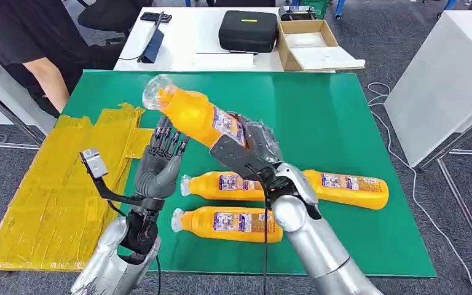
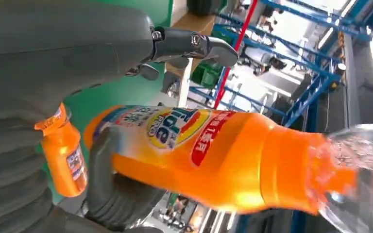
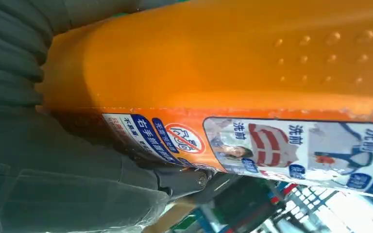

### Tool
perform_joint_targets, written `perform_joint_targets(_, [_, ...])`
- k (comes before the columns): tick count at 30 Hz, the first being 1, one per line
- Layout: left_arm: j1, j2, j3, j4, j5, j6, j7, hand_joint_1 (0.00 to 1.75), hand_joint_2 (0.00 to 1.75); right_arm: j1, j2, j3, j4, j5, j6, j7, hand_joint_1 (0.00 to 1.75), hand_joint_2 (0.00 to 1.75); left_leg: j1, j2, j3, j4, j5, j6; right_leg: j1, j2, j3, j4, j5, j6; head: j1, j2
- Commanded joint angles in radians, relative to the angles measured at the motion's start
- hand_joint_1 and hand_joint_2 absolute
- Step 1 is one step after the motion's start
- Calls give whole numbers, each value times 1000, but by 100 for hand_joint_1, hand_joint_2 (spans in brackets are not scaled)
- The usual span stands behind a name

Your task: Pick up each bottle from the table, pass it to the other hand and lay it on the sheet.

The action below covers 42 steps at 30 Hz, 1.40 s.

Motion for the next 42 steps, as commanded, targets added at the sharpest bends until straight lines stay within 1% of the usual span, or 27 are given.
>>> perform_joint_targets(1, [-4,39,1,-16,15,14,18,0,175,-82,29,118,116,38,3,1,175,175,0,1,1,1,-1,-2,0,1,1,0,0,0,0,0])
perform_joint_targets(2, [1,41,8,-29,-11,46,18,0,175,-75,32,126,114,45,9,-2,175,175,0,0,1,1,0,-2,-1,0,0,0,0,0,0,0])
perform_joint_targets(4, [10,42,31,-54,-9,62,24,0,175,-66,37,156,118,64,25,-5,173,175,0,0,2,1,-1,-3,-1,-1,1,0,0,0,0,0])
perform_joint_targets(8, [27,49,94,-108,-69,120,27,0,175,-19,44,228,131,75,61,-18,175,175,-1,1,2,0,-1,-2,-1,1,1,-1,0,-1,0,0])
perform_joint_targets(9, [34,51,110,-117,-72,124,27,0,175,-9,45,244,133,78,63,-19,173,175,0,1,2,-1,-1,-2,-1,0,2,-1,0,-1,0,0])
perform_joint_targets(14, [71,49,170,-161,-117,154,18,0,175,22,37,319,132,78,82,-33,175,175,0,0,1,-1,-1,-2,0,-1,1,-1,0,-1,0,0])
perform_joint_targets(15, [74,50,171,-161,-116,154,18,0,175,25,36,320,132,79,81,-32,175,175,0,1,4,-1,-2,-3,0,0,4,-1,-1,-1,0,0])
perform_joint_targets(16, [74,50,171,-161,-116,154,18,0,175,25,36,320,132,79,81,-32,175,175,0,0,1,-1,-1,-2,0,0,0,-1,0,0,0,0])
perform_joint_targets(18, [83,44,185,-169,-122,158,13,0,175,29,30,336,124,72,94,-39,173,175,0,0,0,0,0,-2,0,-1,-1,-1,0,0,0,0])
perform_joint_targets(20, [98,43,202,-178,-125,160,12,0,175,38,24,364,113,74,103,-46,175,175,0,-1,2,0,-1,-3,0,-3,2,-1,-1,-1,0,0])
perform_joint_targets(21, [104,44,209,-180,-126,159,11,0,175,45,23,374,107,74,102,-46,175,175,0,-2,-1,-1,0,-2,0,-2,-1,-1,0,0,0,0])
perform_joint_targets(26, [108,45,211,-180,-127,158,9,0,175,45,23,377,102,74,101,-46,171,175,0,-2,-1,-1,0,-2,0,-3,-1,-1,-1,0,0,0])
perform_joint_targets(28, [109,44,208,-177,-131,149,6,0,175,39,18,375,93,71,100,-45,175,175,0,-4,0,0,0,-3,0,-5,0,-1,-1,-1,0,0])
perform_joint_targets(29, [108,43,205,-174,-135,139,4,147,175,33,15,367,88,67,97,-39,175,175,0,-3,-1,0,0,-2,0,-4,-1,-1,-1,0,0,0])
perform_joint_targets(30, [106,47,198,-172,-146,130,2,175,175,28,13,358,83,64,94,-35,175,175,0,-4,0,0,-1,-3,0,-5,1,-1,-1,0,0,0])
perform_joint_targets(33, [102,48,192,-165,-153,114,4,175,175,19,2,326,58,56,87,-28,175,175,0,-4,-2,0,0,-2,-1,-4,-2,-1,0,0,0,0])
perform_joint_targets(34, [100,50,189,-162,-151,105,8,175,175,18,-2,309,46,52,87,-23,171,175,-1,-3,-3,0,0,-2,-1,-4,-3,-1,0,0,0,0])
perform_joint_targets(35, [100,51,187,-161,-149,99,12,175,175,14,-7,300,39,52,90,-20,175,175,0,-5,-2,1,0,-2,-1,-5,-2,0,-1,0,0,0])
perform_joint_targets(42, [100,51,187,-161,-149,99,12,175,175,17,-6,301,39,52,90,-20,175,175,0,-4,-2,0,0,-2,-1,-5,-2,0,-1,0,0,0])
